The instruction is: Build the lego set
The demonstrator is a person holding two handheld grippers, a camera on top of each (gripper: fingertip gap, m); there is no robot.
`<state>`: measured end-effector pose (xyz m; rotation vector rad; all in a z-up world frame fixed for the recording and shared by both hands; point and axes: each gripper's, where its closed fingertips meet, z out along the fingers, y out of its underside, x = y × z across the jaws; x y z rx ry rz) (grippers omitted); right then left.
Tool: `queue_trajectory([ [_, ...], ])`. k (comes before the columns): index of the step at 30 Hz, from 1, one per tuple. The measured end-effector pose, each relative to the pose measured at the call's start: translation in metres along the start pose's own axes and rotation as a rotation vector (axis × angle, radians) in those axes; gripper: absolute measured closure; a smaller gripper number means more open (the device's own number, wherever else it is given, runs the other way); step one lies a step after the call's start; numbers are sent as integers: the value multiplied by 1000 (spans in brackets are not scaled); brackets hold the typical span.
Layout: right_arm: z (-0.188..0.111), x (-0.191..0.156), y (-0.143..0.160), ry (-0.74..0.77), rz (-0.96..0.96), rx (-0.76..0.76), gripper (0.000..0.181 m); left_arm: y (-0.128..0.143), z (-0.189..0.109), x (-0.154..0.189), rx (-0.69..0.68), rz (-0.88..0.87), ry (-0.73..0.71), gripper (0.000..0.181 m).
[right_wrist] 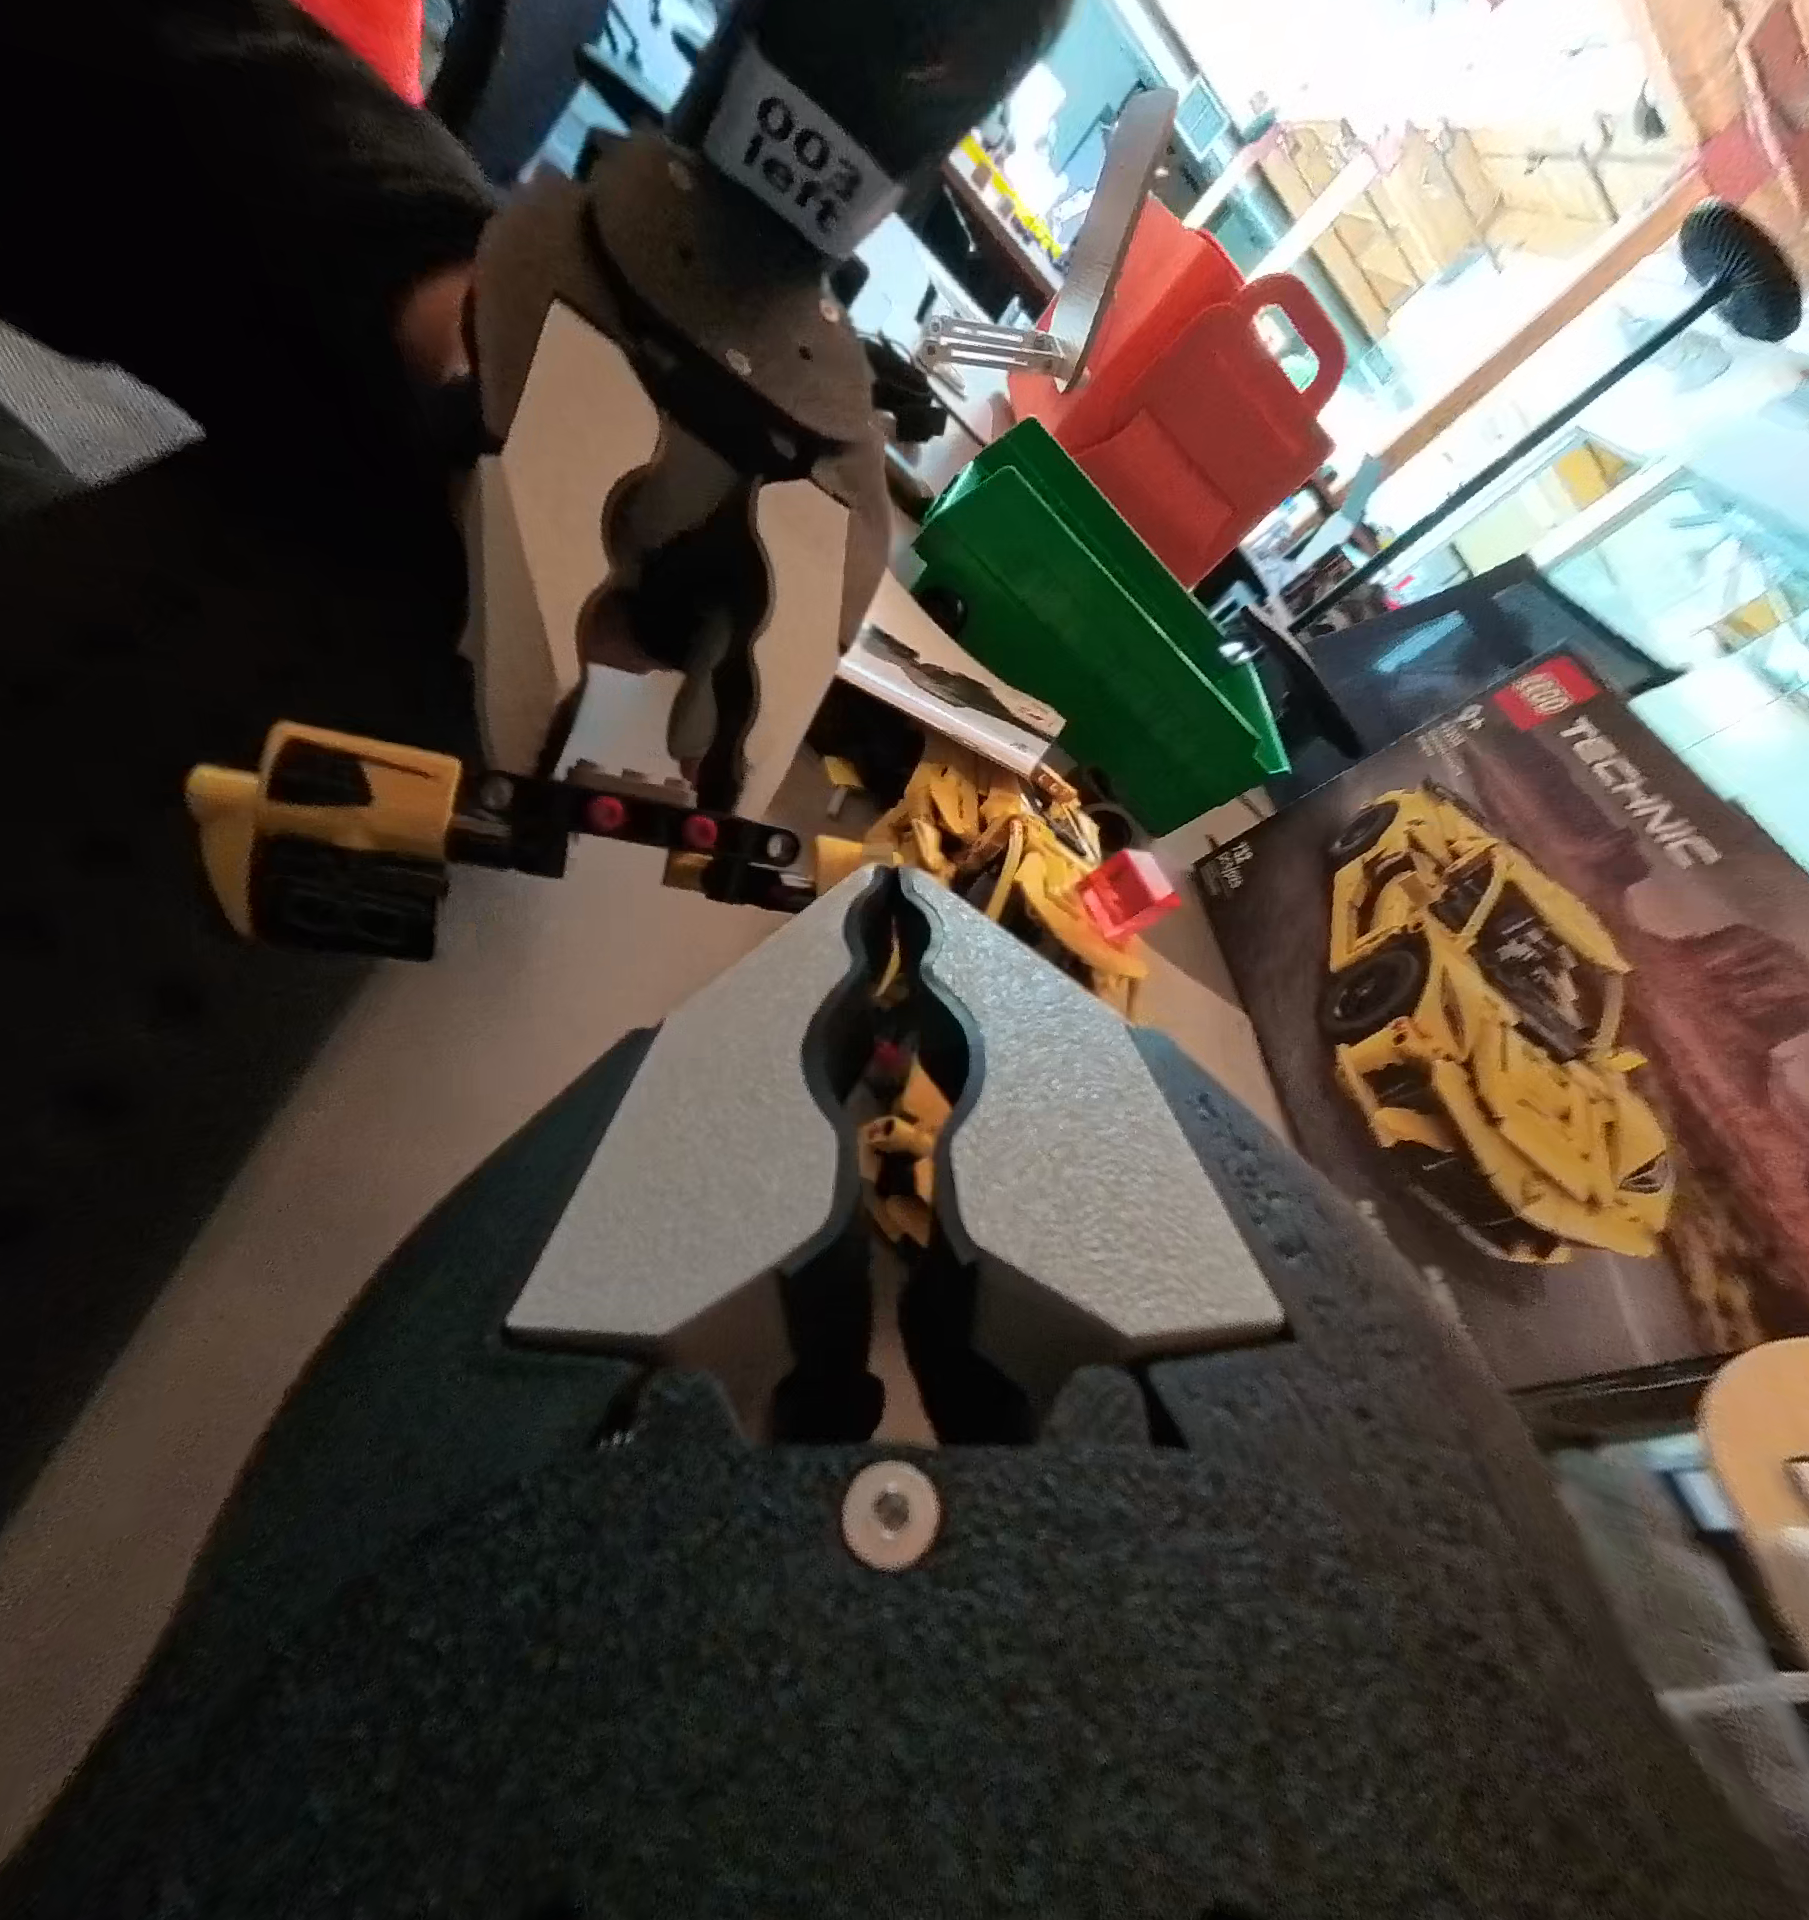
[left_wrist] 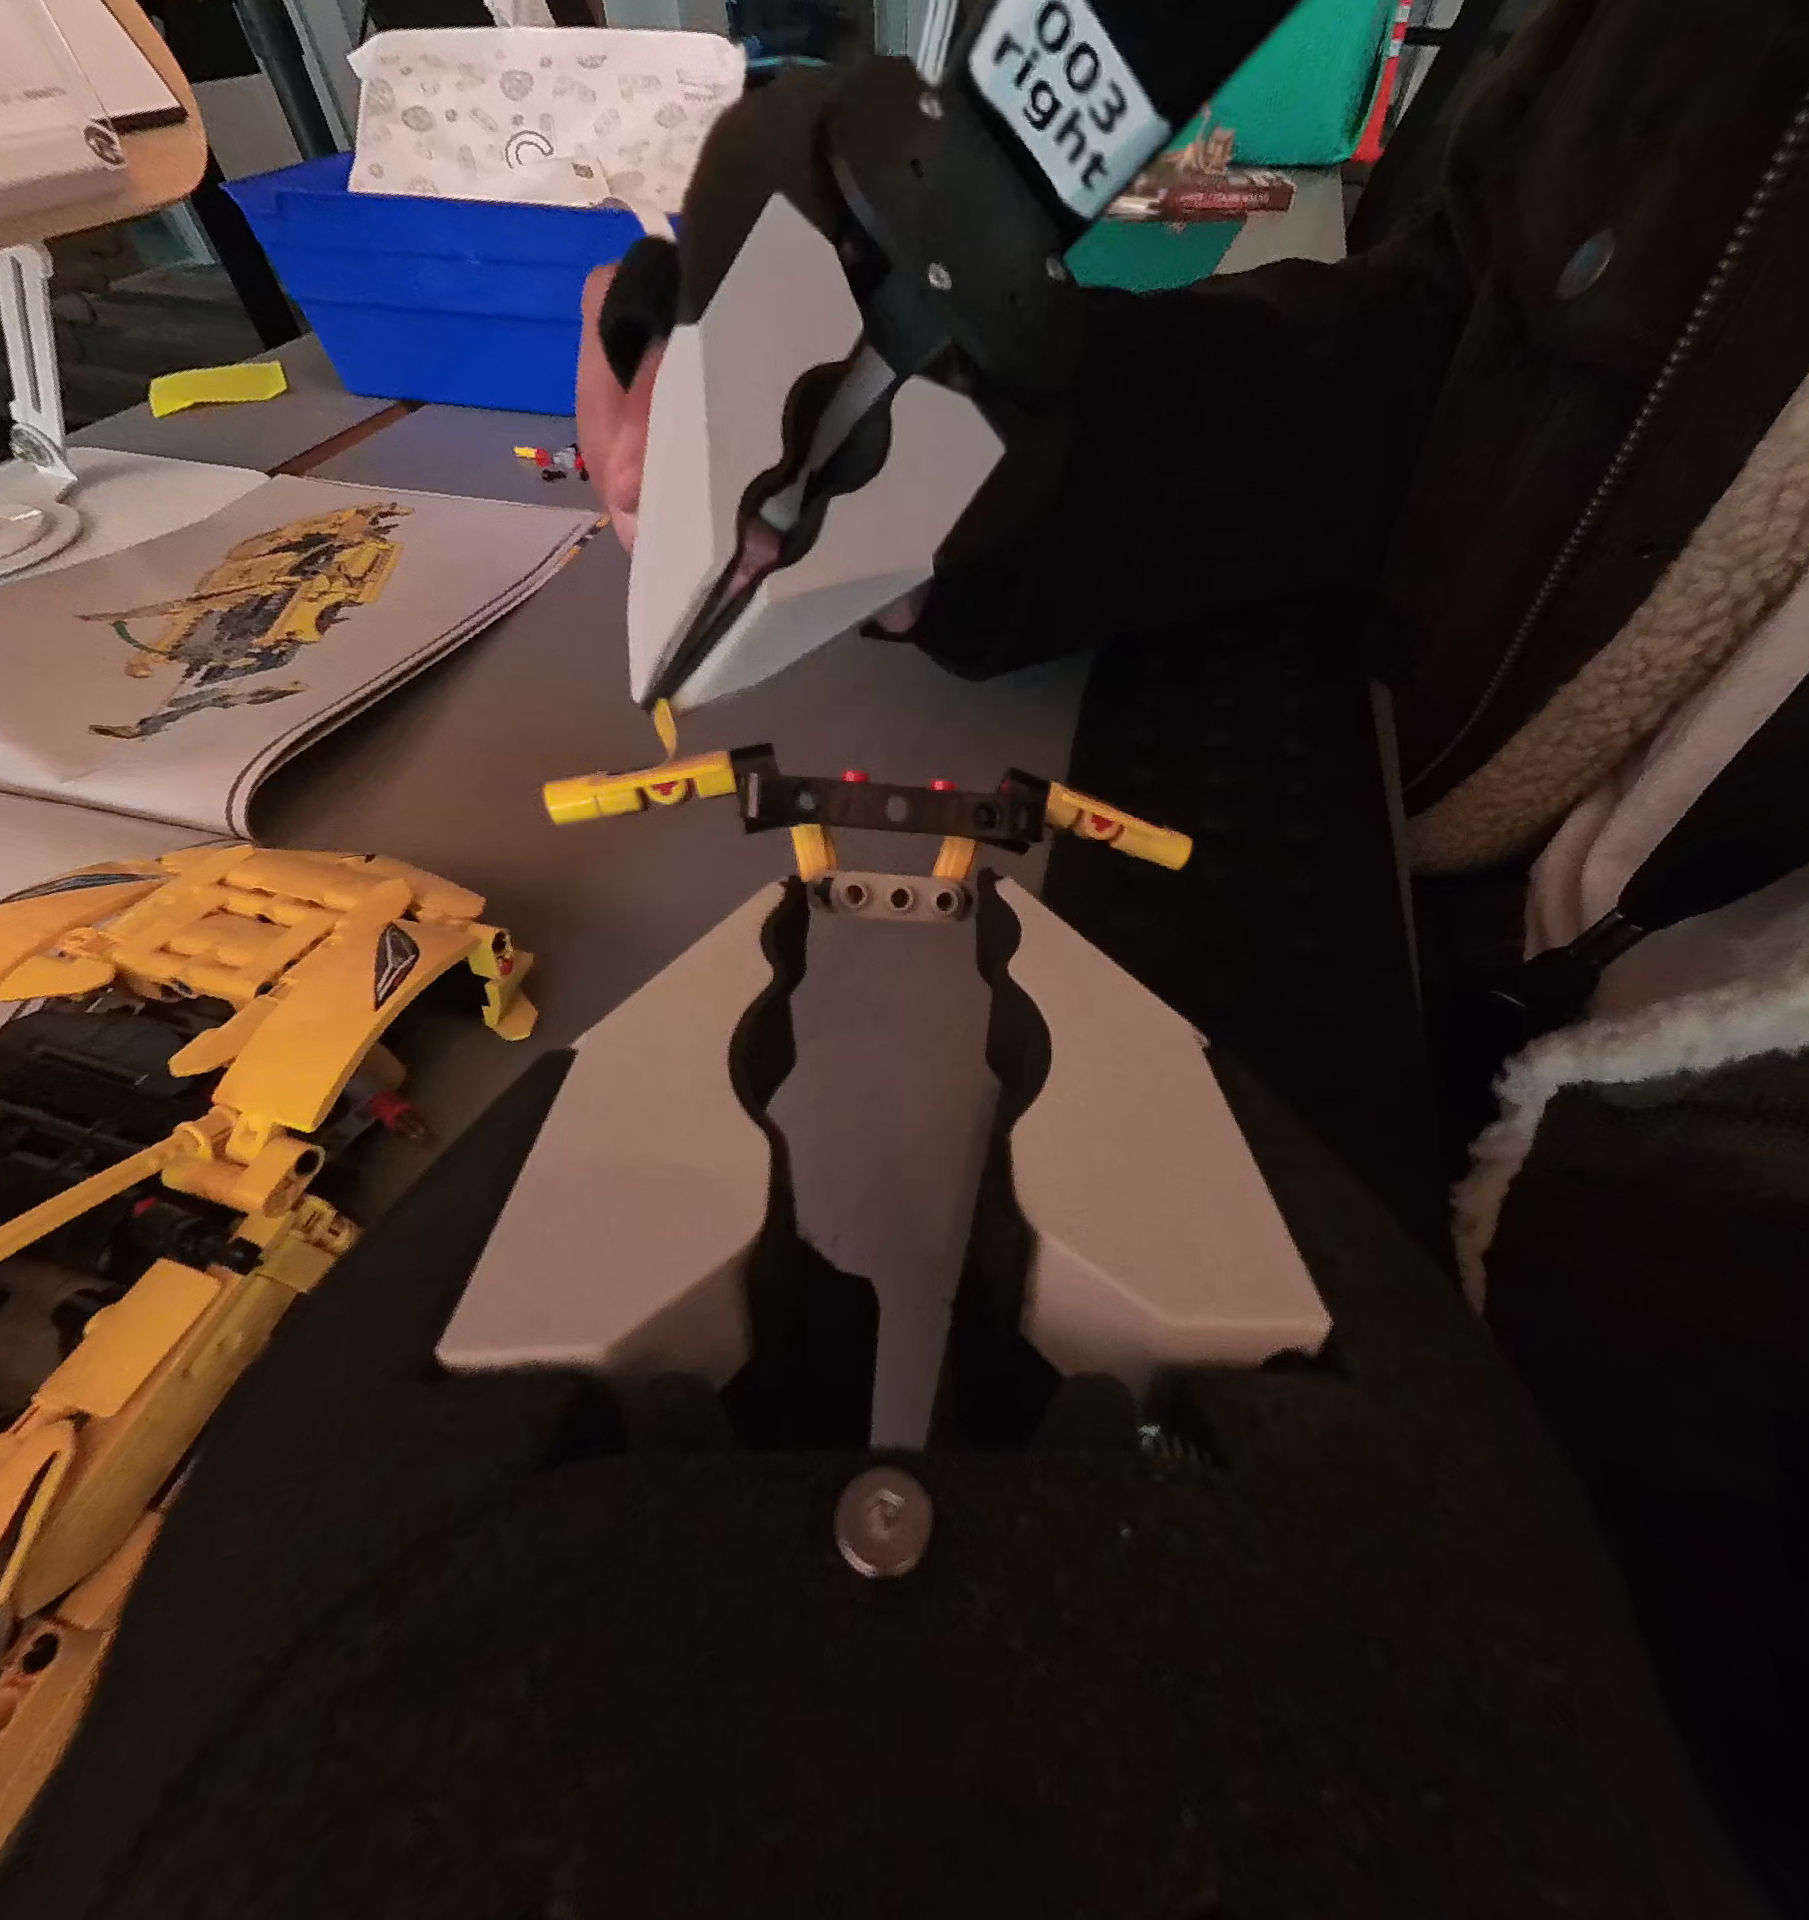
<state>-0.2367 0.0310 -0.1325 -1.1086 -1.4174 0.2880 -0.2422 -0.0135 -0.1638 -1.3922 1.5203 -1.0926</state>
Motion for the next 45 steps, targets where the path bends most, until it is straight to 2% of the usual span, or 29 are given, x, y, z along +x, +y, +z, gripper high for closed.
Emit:
queue_trajectory([
  [4, -3, 11, 6, 2, 139, 2, 181, -1, -1, -1, 10, -3, -4, 149],
  [13, -3, 21, 8, 28, 264, 9, 181, -6, -6, -1, 41, -18, 8, 150],
  [14, -4, 29, 9, 73, 281, 11, 181, -4, -7, 1, 35, -16, 19, 176],
  [15, -9, 39, 10, 117, 306, 16, 181, -5, -8, 0, 42, -9, 15, 181],
  [19, -19, 51, 7, 122, 396, 82, 181, -15, -16, -9, 120, -17, -36, 181],
  [24, -15, 40, 9, 82, 344, 50, 181, -17, -20, -15, 144, -64, -50, 181],
  [28, -15, 40, 9, 77, 345, 50, 181, -6, -17, -33, 91, -109, -134, 181],
  [30, -15, 39, 9, 70, 350, 53, 181, -3, -17, -40, 84, -163, -142, 171],
  [32, -13, 36, 9, 61, 353, 48, 181, -2, -18, -46, 83, -209, -153, 152],
  [35, -12, 32, 7, 43, 355, 53, 181, -3, -19, -52, 97, -233, -171, 140],
  [45, -13, 34, 5, 51, 356, 56, 181, -2, -7, -50, 50, -149, -191, 136],
])
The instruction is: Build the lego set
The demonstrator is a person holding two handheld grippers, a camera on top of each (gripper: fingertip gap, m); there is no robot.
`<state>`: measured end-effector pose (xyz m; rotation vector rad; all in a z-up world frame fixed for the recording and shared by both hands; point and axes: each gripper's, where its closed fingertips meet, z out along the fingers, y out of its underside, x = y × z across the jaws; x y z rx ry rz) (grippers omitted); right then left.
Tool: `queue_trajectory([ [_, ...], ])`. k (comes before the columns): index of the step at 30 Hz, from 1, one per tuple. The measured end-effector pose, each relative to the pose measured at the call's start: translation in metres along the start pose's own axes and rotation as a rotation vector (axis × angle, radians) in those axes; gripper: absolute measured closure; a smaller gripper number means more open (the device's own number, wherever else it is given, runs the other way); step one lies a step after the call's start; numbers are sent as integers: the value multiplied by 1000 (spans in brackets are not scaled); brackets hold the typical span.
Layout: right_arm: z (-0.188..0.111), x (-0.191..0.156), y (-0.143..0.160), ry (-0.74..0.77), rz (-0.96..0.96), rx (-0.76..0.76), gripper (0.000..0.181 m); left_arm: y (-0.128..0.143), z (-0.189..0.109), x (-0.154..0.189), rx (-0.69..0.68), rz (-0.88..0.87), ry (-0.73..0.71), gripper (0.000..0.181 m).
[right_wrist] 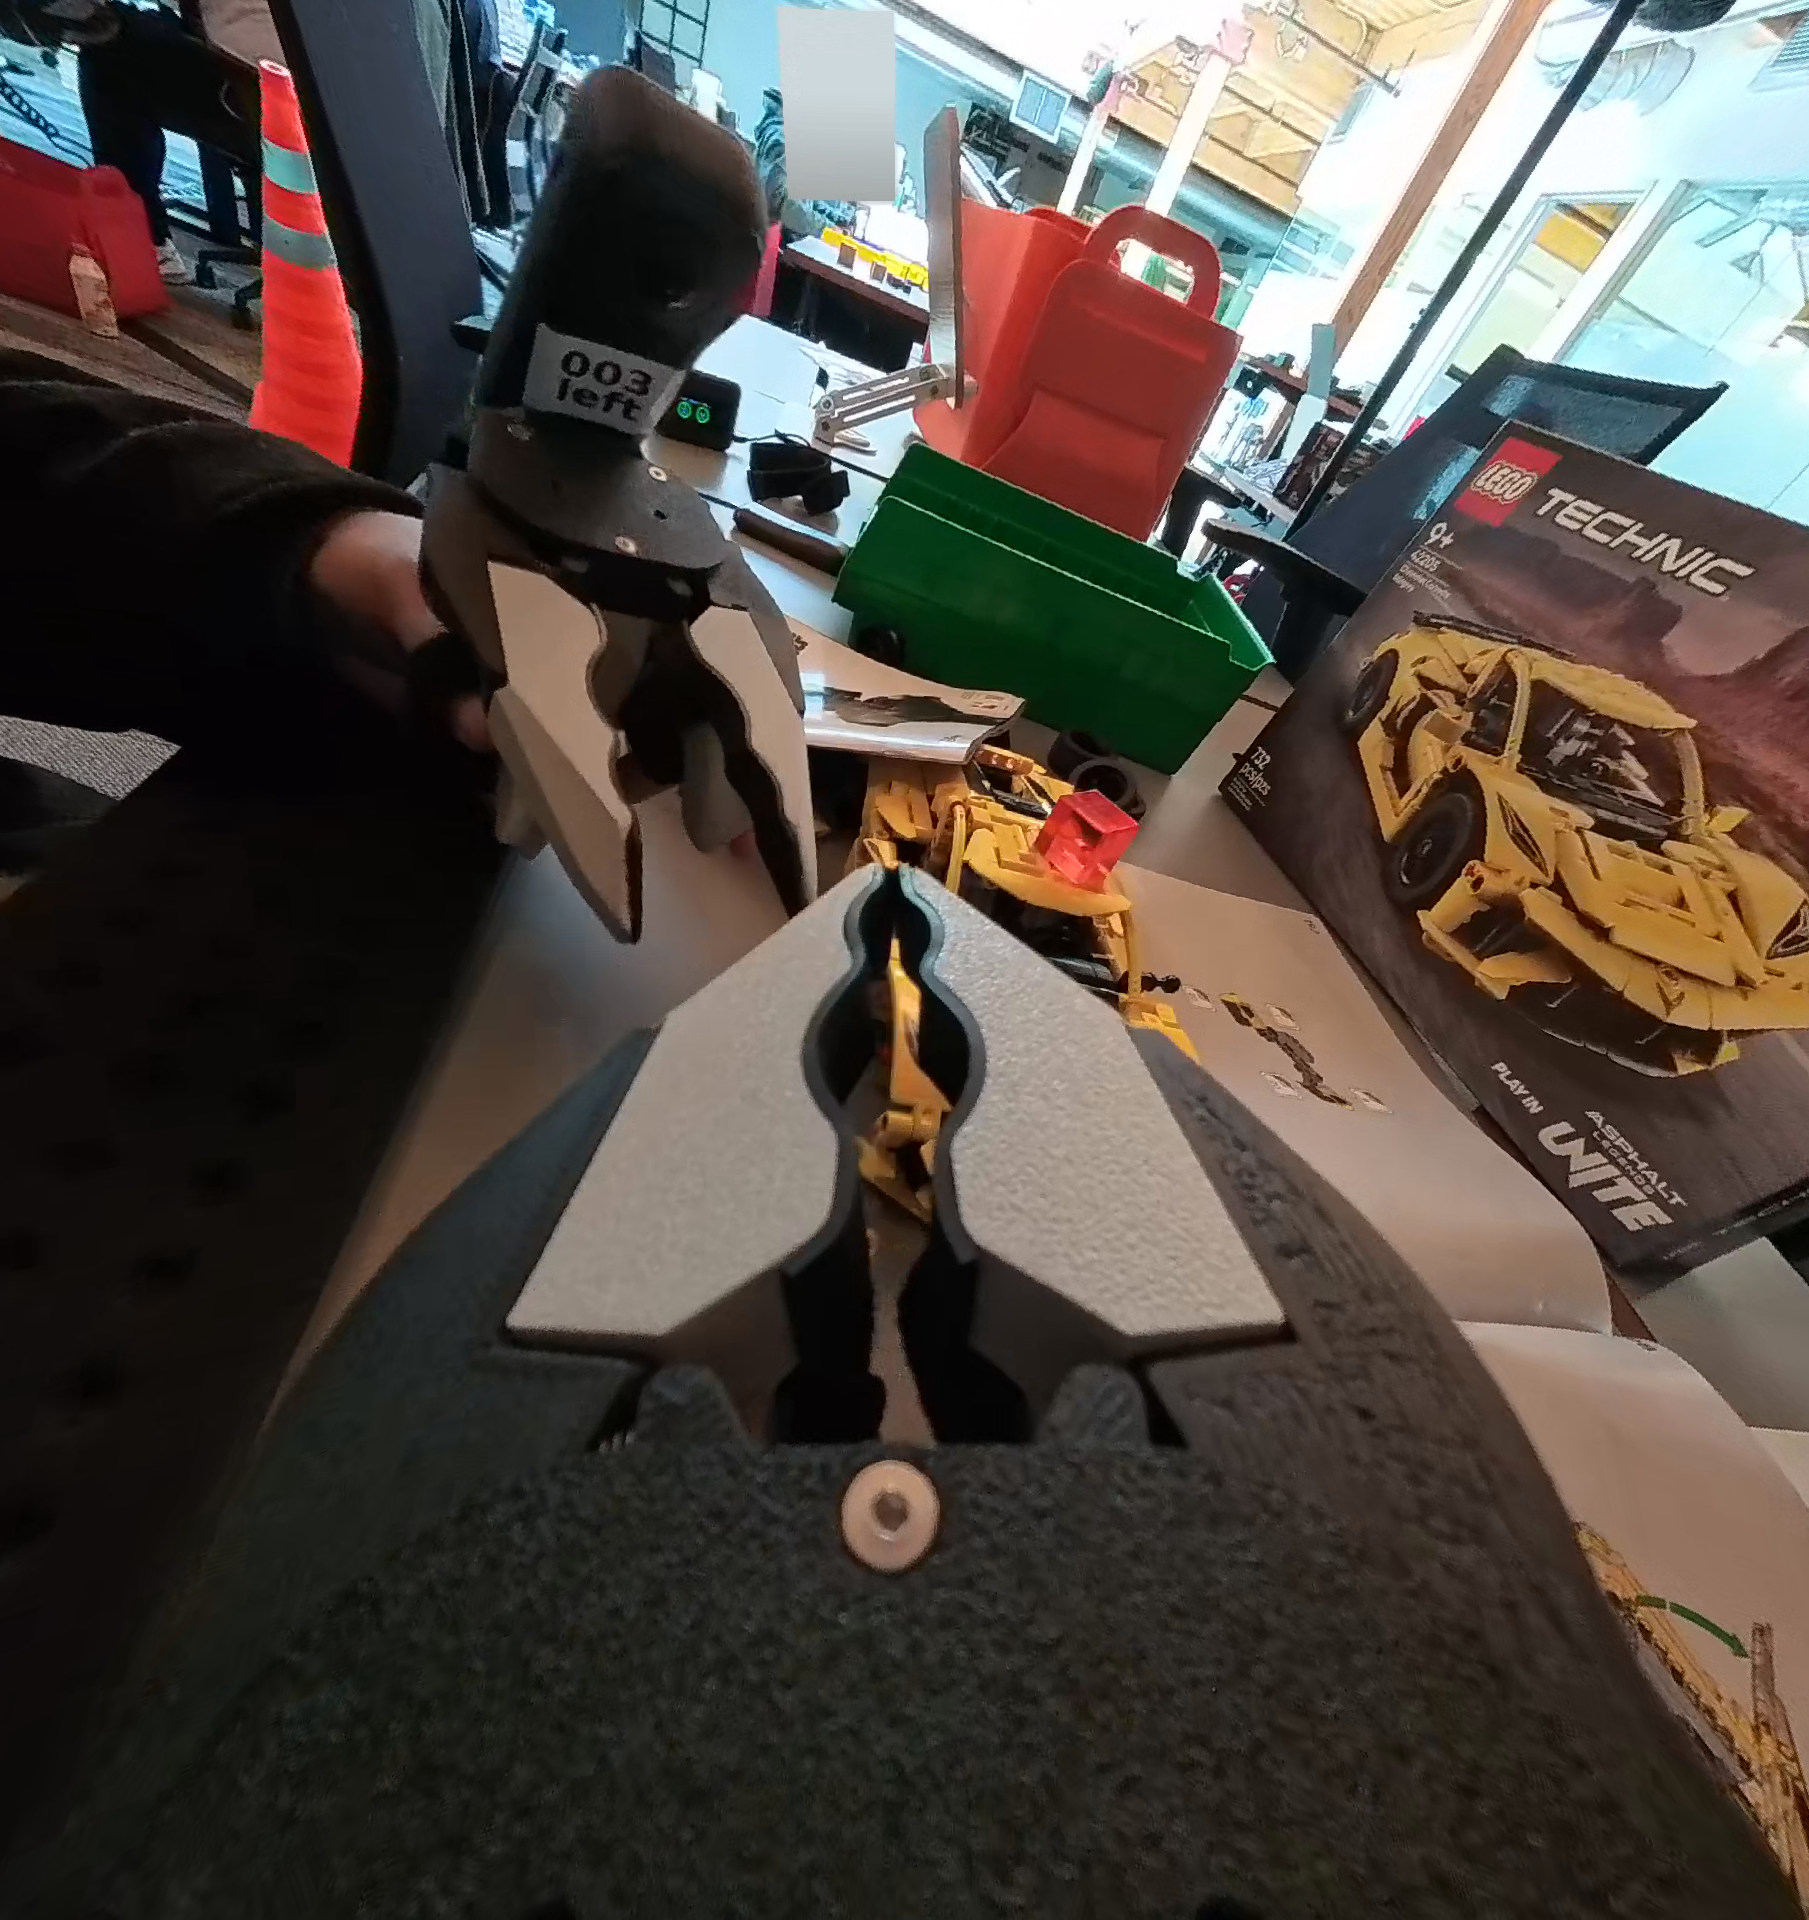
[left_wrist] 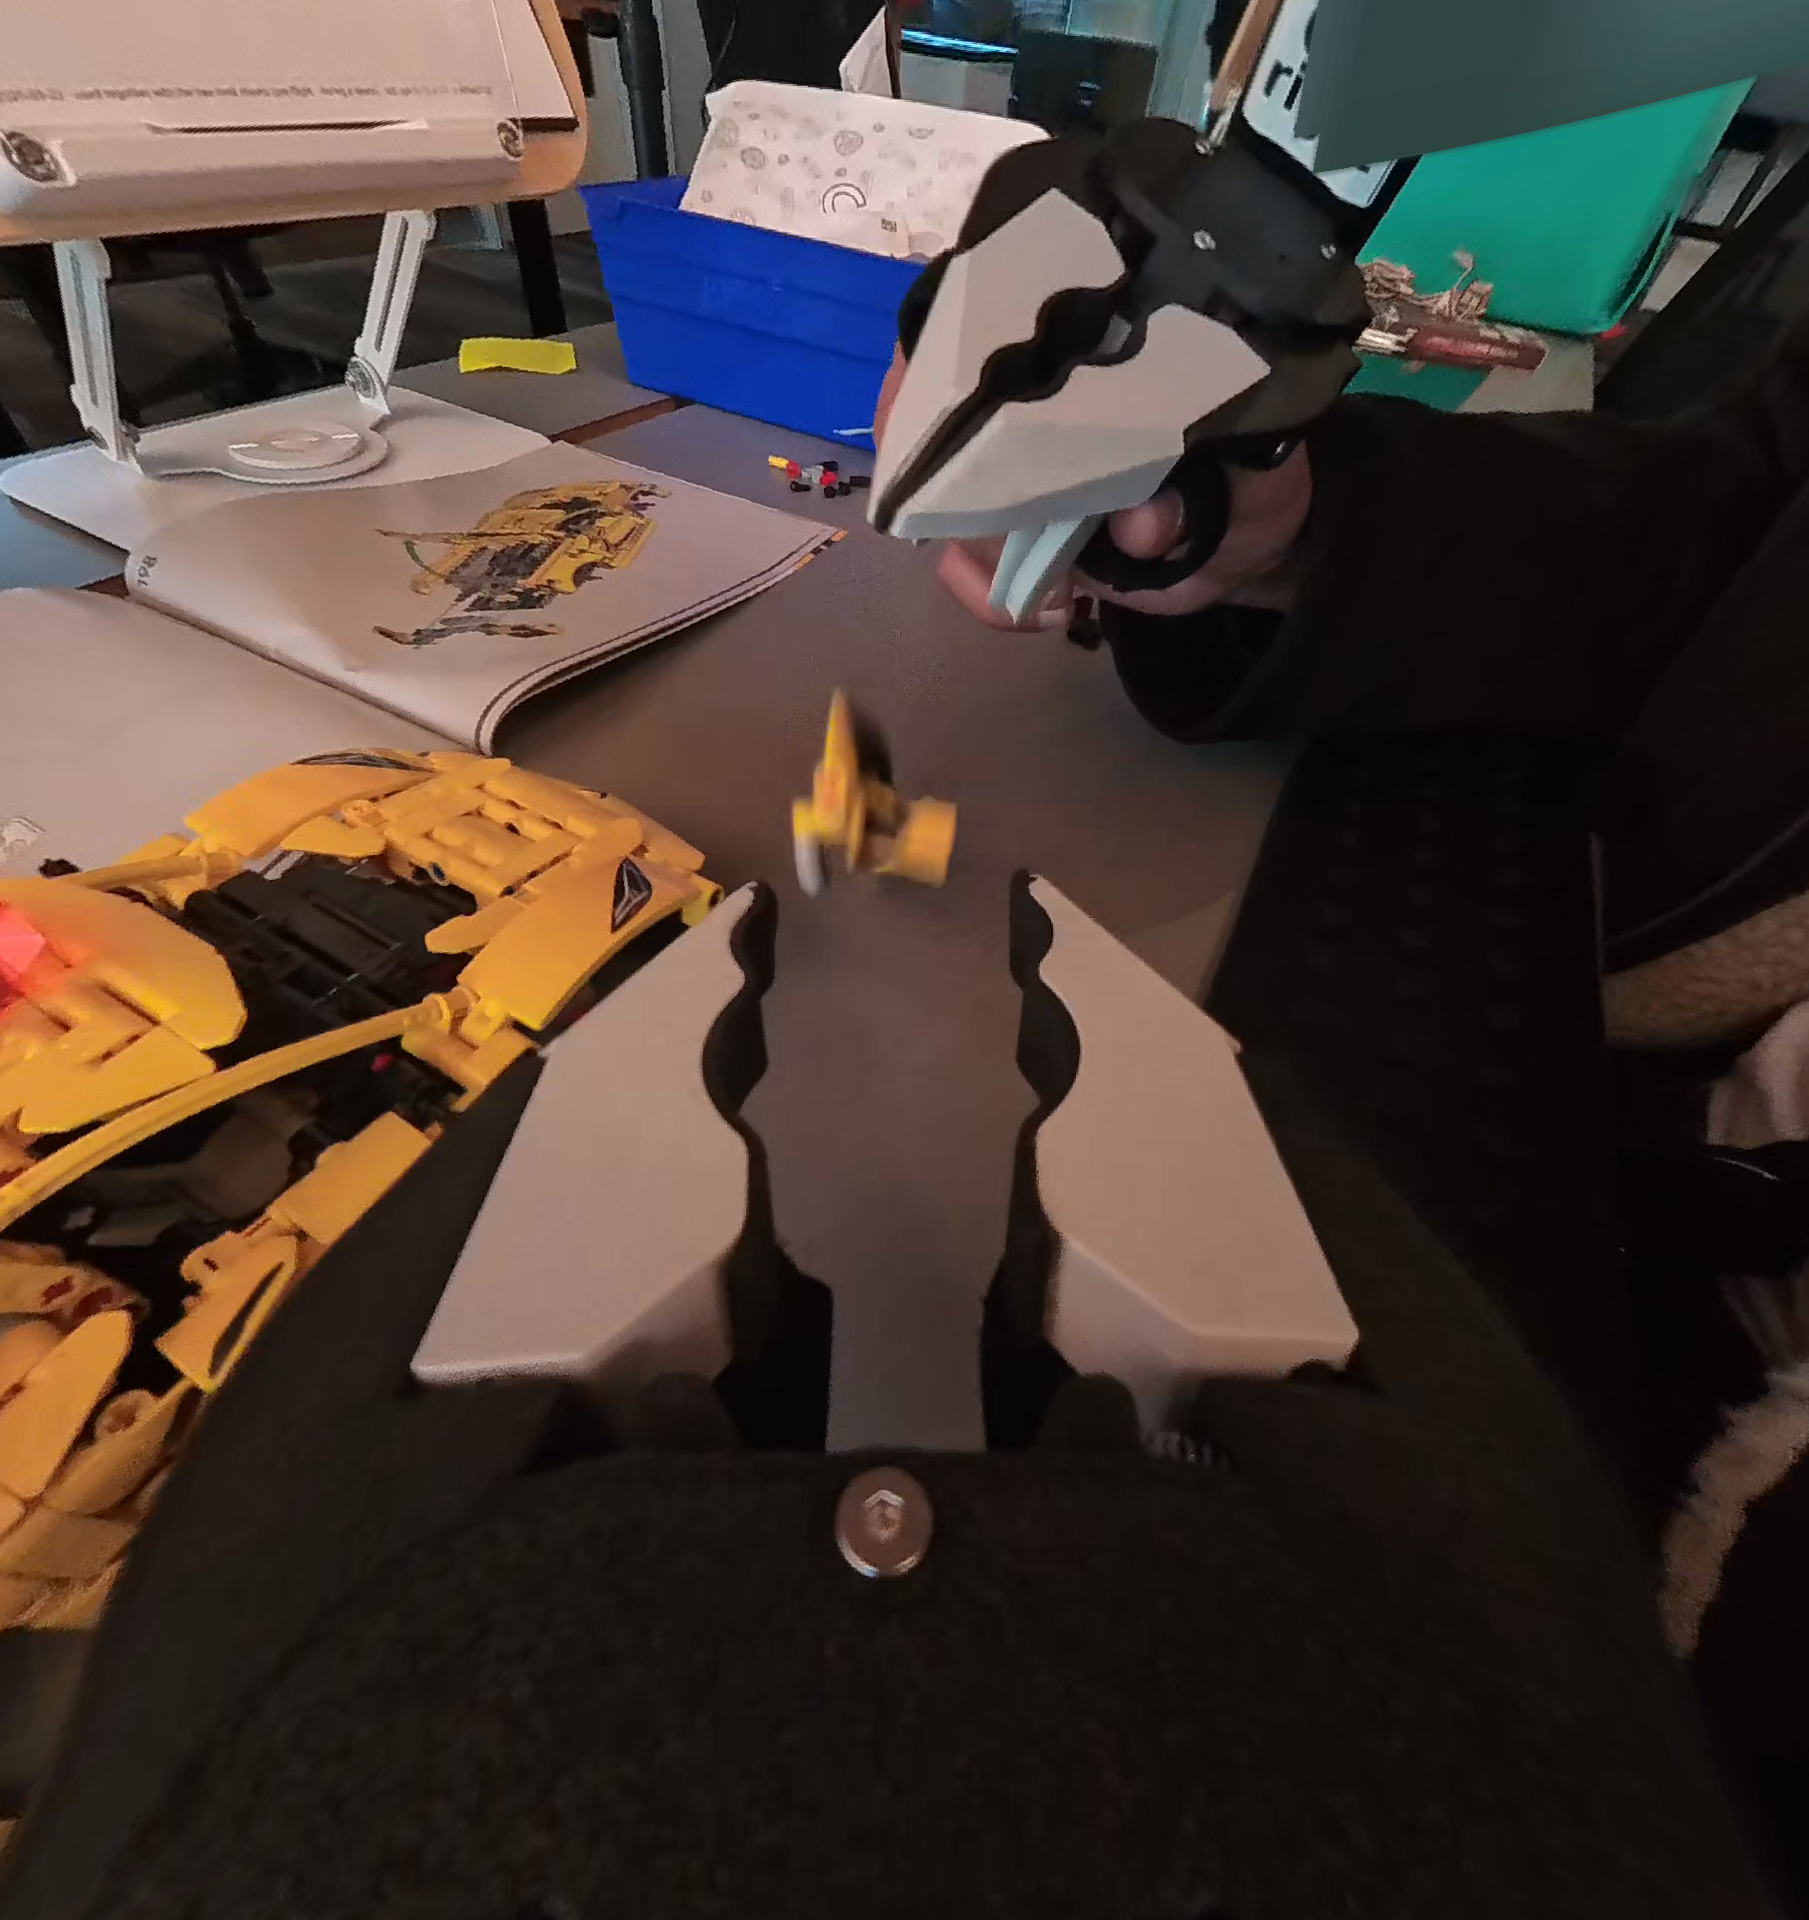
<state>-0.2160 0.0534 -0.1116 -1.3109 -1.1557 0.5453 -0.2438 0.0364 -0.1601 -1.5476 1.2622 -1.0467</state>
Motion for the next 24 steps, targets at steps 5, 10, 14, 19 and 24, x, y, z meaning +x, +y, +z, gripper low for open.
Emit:
queue_trajectory([
  [5, 0, -2, -2, -8, 1, 8, 181, 4, 11, 0, -53, 20, -5, 127],
  [10, -1, -2, 1, -16, 25, -1, 181, 13, -2, -6, -120, 50, -19, 127],
  [14, 3, -10, 25, -104, 182, -114, 181, 19, -11, 2, -237, -53, 94, 128],
  [19, 0, 9, 51, -27, 251, -225, 176, 34, 9, -11, -477, -174, 69, 136],
  [24, -4, 23, 64, 21, 330, -261, 173, 55, 30, -5, -757, -224, 88, 139],
])
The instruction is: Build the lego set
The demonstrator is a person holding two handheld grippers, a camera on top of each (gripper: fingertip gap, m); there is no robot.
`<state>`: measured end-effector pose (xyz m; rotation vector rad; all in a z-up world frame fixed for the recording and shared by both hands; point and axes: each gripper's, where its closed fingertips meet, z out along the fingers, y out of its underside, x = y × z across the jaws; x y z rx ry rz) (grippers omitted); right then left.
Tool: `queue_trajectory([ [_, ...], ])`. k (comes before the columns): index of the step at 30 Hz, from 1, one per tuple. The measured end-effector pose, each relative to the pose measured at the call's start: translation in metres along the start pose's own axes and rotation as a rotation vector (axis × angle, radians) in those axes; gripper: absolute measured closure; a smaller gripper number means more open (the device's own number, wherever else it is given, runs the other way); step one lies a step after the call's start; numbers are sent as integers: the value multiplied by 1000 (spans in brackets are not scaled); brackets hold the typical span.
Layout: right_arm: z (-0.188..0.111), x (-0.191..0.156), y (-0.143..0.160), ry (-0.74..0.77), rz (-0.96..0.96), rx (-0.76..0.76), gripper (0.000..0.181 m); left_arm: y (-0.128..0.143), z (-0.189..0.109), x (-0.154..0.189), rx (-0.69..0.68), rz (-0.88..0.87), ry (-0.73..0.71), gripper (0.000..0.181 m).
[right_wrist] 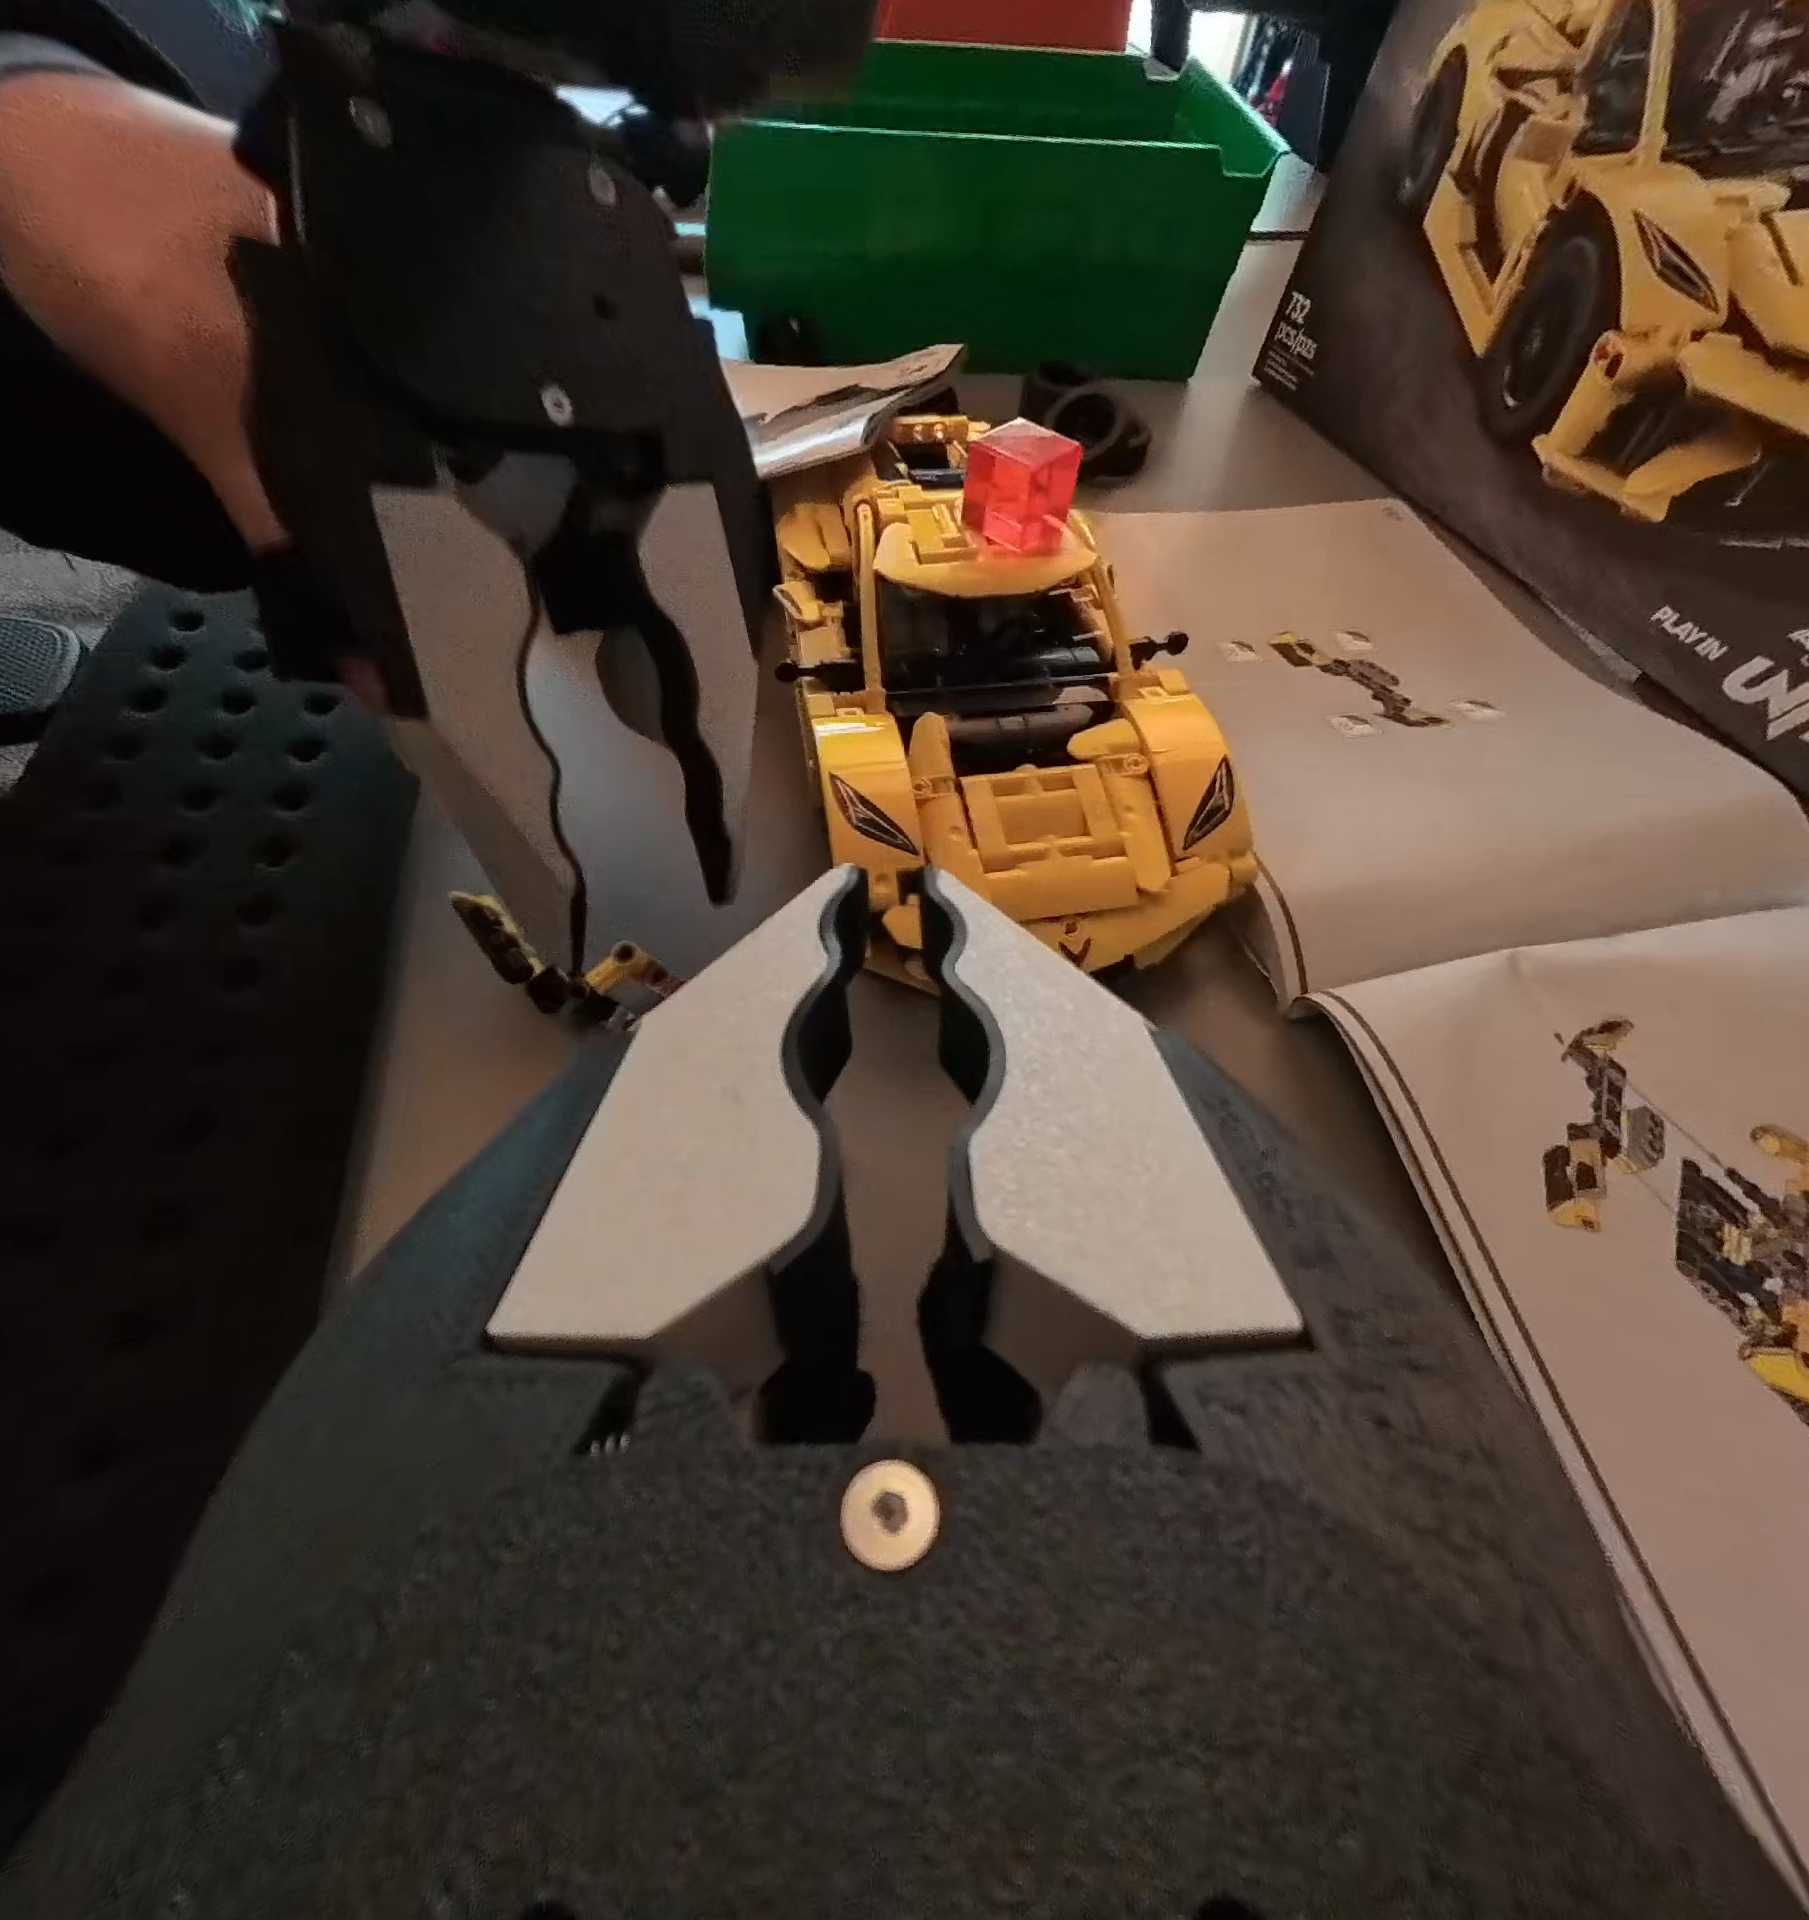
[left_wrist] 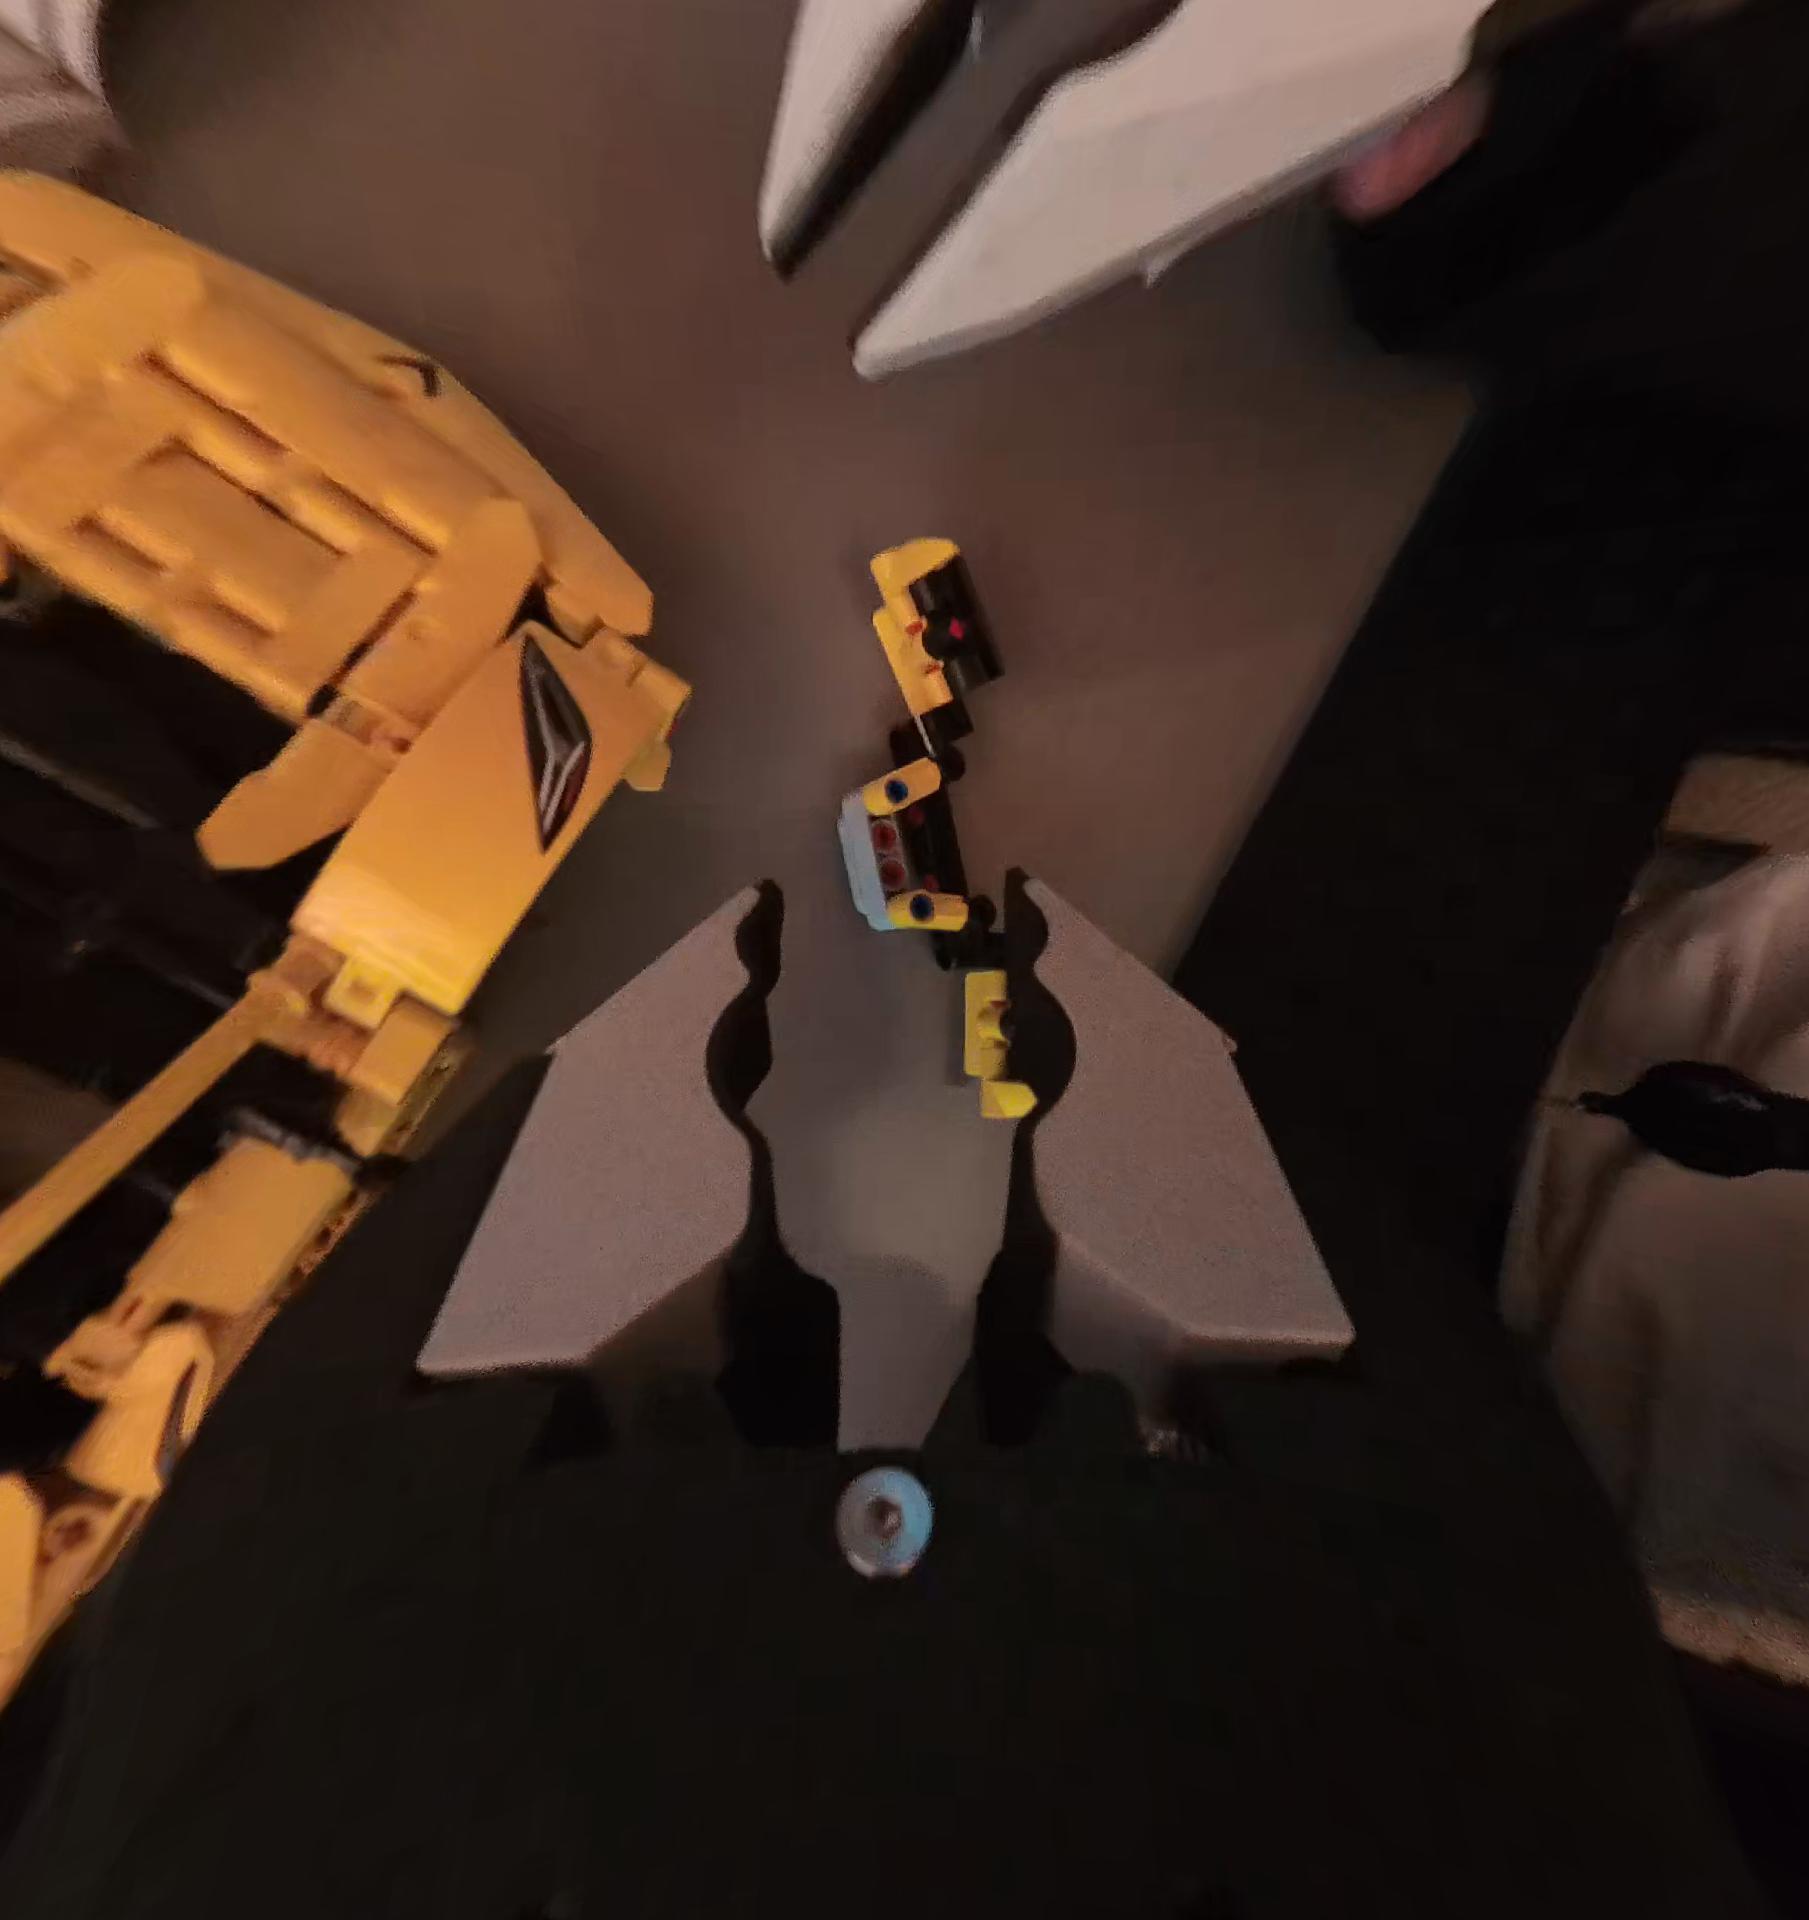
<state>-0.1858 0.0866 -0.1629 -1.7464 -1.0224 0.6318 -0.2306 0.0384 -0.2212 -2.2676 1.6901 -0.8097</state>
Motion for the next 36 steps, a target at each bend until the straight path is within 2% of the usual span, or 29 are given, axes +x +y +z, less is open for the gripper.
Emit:
queue_trajectory([
  [3, -1, 2, 0, 5, 22, 7, 174, -3, 13, 9, -90, -5, 23, 138],
  [7, -3, 5, -4, 17, 22, 26, 175, -3, 27, 3, -180, 6, -48, 142],
  [9, -6, 8, -6, 36, 24, 35, 175, -3, 28, -1, -205, 32, -99, 154],
  [11, -10, 12, -10, 46, 37, 58, 176, 0, 28, 3, -223, 43, -95, 156],
  [13, -13, 14, -15, 49, 60, 90, 176, 0, 26, 1, -183, 31, -88, 157],
  [14, -15, 15, -18, 46, 71, 107, 176, -2, 23, 1, -131, 4, -62, 157],
  [16, -19, 15, -25, 42, 78, 150, 176, -17, 9, 6, 68, -99, 58, 157],
  [19, -30, 7, -48, 31, 12, 270, 173, -54, -38, 16, 521, -273, 327, 157],
  [21, -36, -6, -61, 14, -54, 338, 173, -69, -73, 18, 793, -325, 464, 157],
  [23, -35, -21, -67, -51, -30, 355, 171, -74, -101, 18, 1007, -313, 516, 157],
  [25, -32, -38, -70, -163, 44, 353, 166, -77, -119, 18, 1157, -307, 554, 157],
  [29, -21, -69, -66, -356, 139, 318, 155, -78, -145, 15, 1364, -314, 644, 157],
  [36, -28, -84, -82, -557, 395, 385, 158, -77, -144, 18, 1434, -358, 821, 158],
])
